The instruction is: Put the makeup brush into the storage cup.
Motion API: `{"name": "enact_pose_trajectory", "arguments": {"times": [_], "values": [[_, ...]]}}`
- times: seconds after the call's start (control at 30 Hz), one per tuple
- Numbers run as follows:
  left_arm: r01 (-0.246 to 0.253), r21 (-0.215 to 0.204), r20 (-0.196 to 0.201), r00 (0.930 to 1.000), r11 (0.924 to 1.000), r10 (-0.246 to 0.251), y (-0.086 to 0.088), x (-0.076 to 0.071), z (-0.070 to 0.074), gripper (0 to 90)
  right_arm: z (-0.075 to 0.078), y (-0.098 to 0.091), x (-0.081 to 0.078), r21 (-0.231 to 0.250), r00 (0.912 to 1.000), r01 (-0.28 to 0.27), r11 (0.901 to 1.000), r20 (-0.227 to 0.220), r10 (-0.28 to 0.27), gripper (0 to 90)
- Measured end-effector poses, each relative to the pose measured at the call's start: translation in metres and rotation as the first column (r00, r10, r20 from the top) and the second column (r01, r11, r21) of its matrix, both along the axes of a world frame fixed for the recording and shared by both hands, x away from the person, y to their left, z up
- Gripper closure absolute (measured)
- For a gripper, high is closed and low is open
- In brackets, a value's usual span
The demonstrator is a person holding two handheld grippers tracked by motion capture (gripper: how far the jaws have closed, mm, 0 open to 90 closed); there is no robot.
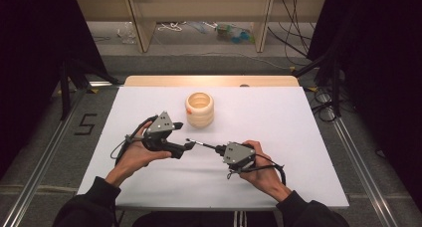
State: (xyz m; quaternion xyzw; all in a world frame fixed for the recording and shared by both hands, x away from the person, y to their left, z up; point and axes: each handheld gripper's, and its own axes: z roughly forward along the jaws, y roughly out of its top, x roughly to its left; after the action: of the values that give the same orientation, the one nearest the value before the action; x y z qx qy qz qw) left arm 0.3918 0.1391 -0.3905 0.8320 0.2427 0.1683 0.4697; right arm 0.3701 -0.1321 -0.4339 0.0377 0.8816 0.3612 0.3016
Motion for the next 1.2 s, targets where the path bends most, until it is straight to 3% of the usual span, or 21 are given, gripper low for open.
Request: {"name": "enact_pose_trajectory", "arguments": {"times": [0.03, 0.27, 0.4, 0.43, 0.67, 0.83, 0.87, 1.0, 1.07, 1.13, 1.17, 1.2], "values": [[-0.008, -0.006, 0.003, 1.0, 1.0, 0.008, 0.0, -0.001, -0.001, 22.3, 0.0, -0.002, 0.001, 0.03, 0.9997, 0.019, 0.9994, -0.016, -0.019, 84.0], [-0.034, -0.052, 0.036, 0.9987, 0.9981, 0.035, 0.001, -0.009, -0.006, 22.8, 0.003, -0.007, 0.004, 0.096, 0.9987, 0.043, 0.9945, -0.032, -0.04, 84.0], [-0.036, -0.079, 0.051, 0.9979, 0.9962, 0.04, 0.001, -0.013, -0.009, 22.6, 0.006, -0.011, 0.005, 0.157, 0.9974, 0.059, 0.9858, -0.049, -0.052, 83.9], [-0.044, -0.11, 0.045, 0.9978, 0.993, 0.049, 0.001, -0.015, -0.01, 22.5, 0.006, -0.011, 0.006, 0.17, 0.9975, 0.063, 0.9835, -0.043, -0.057, 83.9], [-0.051, -0.164, 0.024, 0.9982, 0.9852, 0.056, 0.002, -0.02, -0.014, 20.9, 0.006, -0.011, 0.006, 0.235, 0.9966, 0.063, 0.97, -0.067, -0.049, 84.0], [-0.071, -0.213, 0.007, 0.9972, 0.9744, 0.074, 0.003, -0.023, -0.015, 20.8, 0.005, -0.009, 0.006, 0.277, 0.995, 0.065, 0.9587, -0.091, -0.041, 83.9], [-0.087, -0.229, -0.015, 0.9962, 0.9695, 0.085, 0.003, -0.024, -0.016, 20.6, 0.004, -0.009, 0.006, 0.289, 0.9944, 0.064, 0.955, -0.099, -0.037, 84.0], [-0.096, -0.241, -0.017, 0.9953, 0.9656, 0.095, 0.003, -0.025, -0.016, 19.9, 0.002, -0.006, 0.005, 0.32, 0.9922, 0.069, 0.945, -0.12, -0.032, 83.9], [-0.091, -0.236, 0.004, 0.9955, 0.9674, 0.095, 0.003, -0.025, -0.015, 19.9, 0.002, -0.006, 0.005, 0.328, 0.9913, 0.073, 0.942, -0.127, -0.032, 84.0], [-0.099, -0.243, -0.001, 0.9949, 0.9651, 0.101, 0.002, -0.025, -0.016, 19.9, 0.001, -0.004, 0.004, 0.344, 0.9909, 0.077, 0.9358, -0.13, -0.033, 84.0], [-0.101, -0.241, -0.003, 0.9946, 0.9654, 0.103, 0.001, -0.026, -0.017, 19.9, 0.0, -0.003, 0.004, 0.366, 0.9889, 0.083, 0.9269, -0.145, -0.031, 84.0], [-0.109, -0.248, -0.013, 0.9939, 0.9626, 0.11, 0.0, -0.027, -0.018, 19.9, 0.0, -0.003, 0.004, 0.366, 0.9889, 0.083, 0.9269, -0.145, -0.031, 84.0]]}}
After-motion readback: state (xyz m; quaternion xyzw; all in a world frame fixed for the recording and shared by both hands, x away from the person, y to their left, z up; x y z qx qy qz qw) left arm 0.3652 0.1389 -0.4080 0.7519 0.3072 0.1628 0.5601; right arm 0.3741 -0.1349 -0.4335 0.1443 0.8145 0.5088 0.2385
